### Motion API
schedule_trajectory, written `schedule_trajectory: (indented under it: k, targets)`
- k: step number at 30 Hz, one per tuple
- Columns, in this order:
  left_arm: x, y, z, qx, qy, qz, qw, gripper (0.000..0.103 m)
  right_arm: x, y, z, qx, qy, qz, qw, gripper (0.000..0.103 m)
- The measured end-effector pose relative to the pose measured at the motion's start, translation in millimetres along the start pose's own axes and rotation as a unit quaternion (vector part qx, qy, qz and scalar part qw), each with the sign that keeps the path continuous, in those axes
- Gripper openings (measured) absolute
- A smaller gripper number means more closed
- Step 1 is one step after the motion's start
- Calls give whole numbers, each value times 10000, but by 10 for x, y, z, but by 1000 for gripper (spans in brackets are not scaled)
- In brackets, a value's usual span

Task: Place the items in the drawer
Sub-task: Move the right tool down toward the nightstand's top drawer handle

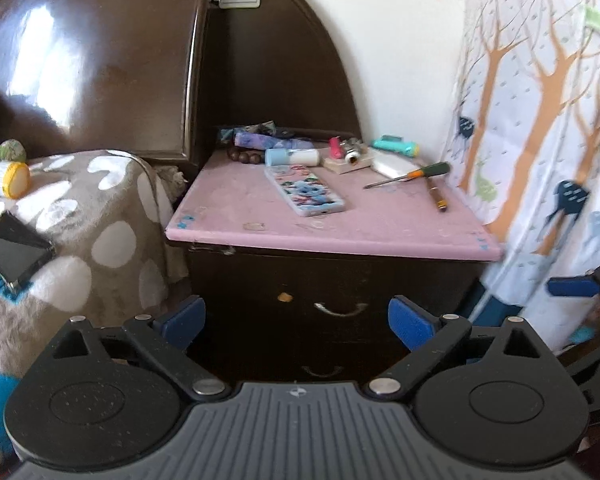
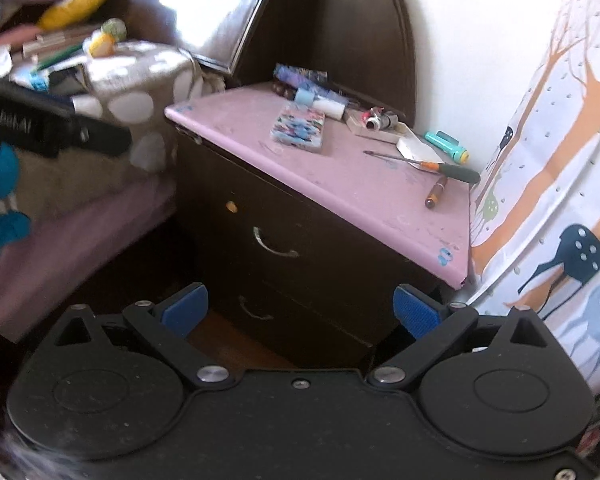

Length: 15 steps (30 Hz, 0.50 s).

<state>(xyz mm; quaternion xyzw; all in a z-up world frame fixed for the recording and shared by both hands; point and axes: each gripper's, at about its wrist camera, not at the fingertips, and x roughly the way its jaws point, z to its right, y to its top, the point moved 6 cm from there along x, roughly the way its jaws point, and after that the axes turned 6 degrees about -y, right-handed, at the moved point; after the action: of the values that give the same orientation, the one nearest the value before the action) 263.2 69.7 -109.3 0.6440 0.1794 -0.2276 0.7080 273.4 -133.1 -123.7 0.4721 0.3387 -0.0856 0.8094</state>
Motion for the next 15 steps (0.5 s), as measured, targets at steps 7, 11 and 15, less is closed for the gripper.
schedule_trajectory:
  k: [7, 11, 15]
  targets:
    - [269, -133, -116, -60, -281, 376, 9989, 99, 417, 16, -2, -442, -17, -164, 9989, 100]
    - [494, -144, -187, 29, -280, 463, 9985, 99, 681, 11, -103, -768, 3, -260, 9967, 100]
    - [646, -146, -249, -8, -427, 256, 9988, 99, 951, 3, -237, -1172, 18, -339, 9925, 99]
